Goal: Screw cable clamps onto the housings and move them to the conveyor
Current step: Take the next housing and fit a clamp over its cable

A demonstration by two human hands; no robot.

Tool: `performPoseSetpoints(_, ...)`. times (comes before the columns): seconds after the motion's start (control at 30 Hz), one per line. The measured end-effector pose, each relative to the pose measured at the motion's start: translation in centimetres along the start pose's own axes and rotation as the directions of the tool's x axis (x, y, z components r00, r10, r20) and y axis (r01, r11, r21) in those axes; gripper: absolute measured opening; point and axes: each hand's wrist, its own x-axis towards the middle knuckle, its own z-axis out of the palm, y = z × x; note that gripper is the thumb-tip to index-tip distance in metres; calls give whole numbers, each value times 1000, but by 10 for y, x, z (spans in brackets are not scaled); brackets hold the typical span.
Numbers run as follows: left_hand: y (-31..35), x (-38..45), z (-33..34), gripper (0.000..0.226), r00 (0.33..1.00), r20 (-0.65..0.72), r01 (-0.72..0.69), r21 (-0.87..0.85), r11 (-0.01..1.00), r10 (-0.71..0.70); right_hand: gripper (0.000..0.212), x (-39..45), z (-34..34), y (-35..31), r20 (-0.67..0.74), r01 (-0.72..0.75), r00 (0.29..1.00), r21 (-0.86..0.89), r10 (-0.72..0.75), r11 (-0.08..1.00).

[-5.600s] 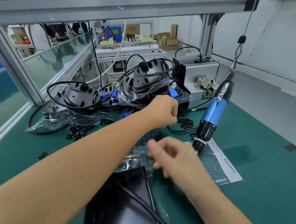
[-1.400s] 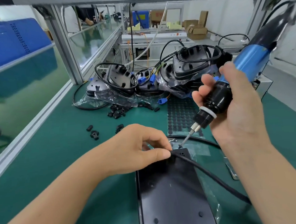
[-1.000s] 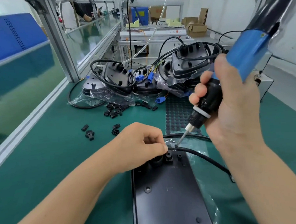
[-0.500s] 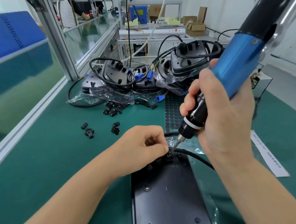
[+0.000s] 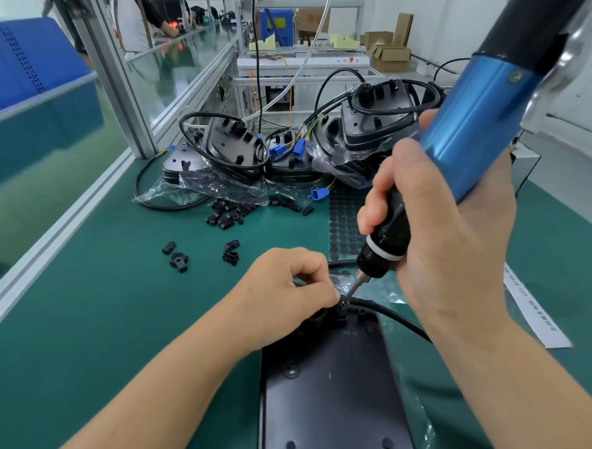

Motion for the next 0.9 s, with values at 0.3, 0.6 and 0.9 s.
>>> performPoseSetpoints(0.3, 2, -2, -1, 17, 1000, -19, -25, 21, 999, 25, 23, -10, 2, -3, 58, 35, 998, -80, -30, 996)
performPoseSetpoints(0.6, 2, -3, -1, 17, 1000, 4, -22, 18, 1000, 22, 67, -3, -1, -2, 276, -229, 945, 181, 174, 956)
performPoseSetpoints(0.9, 1, -2, -2, 17, 1000, 27, -2, 21, 1000, 2, 60, -4, 8, -5, 345, -228, 926, 191, 152, 955)
